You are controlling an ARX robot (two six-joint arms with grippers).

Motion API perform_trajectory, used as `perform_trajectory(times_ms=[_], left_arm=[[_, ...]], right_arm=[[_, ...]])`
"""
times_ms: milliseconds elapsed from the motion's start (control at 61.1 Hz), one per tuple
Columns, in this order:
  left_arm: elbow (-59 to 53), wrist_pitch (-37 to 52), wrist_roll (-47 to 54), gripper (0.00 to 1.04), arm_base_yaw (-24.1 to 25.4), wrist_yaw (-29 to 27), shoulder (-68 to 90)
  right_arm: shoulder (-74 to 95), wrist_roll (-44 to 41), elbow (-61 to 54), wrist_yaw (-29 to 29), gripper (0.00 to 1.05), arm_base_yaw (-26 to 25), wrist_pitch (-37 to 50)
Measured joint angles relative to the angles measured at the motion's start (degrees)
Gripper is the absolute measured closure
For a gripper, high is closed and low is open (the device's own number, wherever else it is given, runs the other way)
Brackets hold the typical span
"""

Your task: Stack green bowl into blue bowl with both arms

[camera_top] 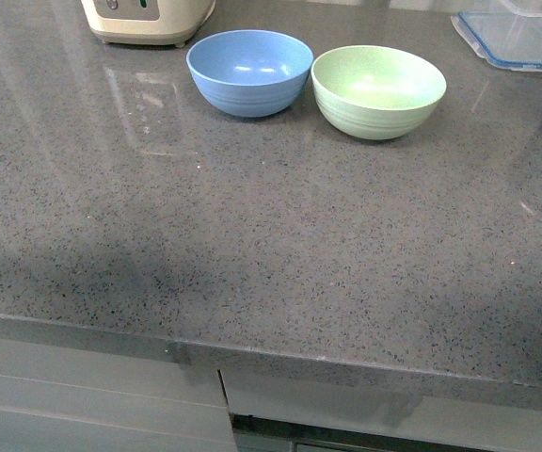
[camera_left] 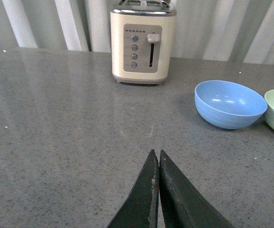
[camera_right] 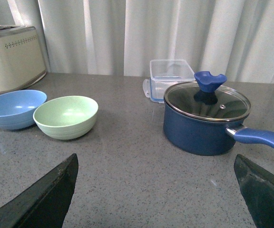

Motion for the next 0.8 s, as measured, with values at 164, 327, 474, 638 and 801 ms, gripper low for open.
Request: perform_trajectory(times_ms=[164,327,474,638,801], left_arm=[[-1.90,-5.73,0.35,1.01,4.44,4.31,-7.85],[-3.30,-11.76,0.37,1.01,4.92,4.61,-15.43],[-3.50,-17.05,0.37,1.01,4.94,4.59,-21.49],[-3.54,-23.63,0.37,1.01,4.94,4.57,-28.85],[-3.56,-28.87,0.37,1.01,4.94,4.59,-34.51]], right_arm=[[0.00,0.00,0.00,0.00,0.10,0.00,0.00],[0.00,0.00,0.00,0.00,0.10,0.00,0.00],[0.00,0.00,0.00,0.00,0.10,0.00,0.00],[0.00,0.00,0.00,0.00,0.10,0.00,0.00],[0.00,0.00,0.00,0.00,0.10,0.00,0.00]])
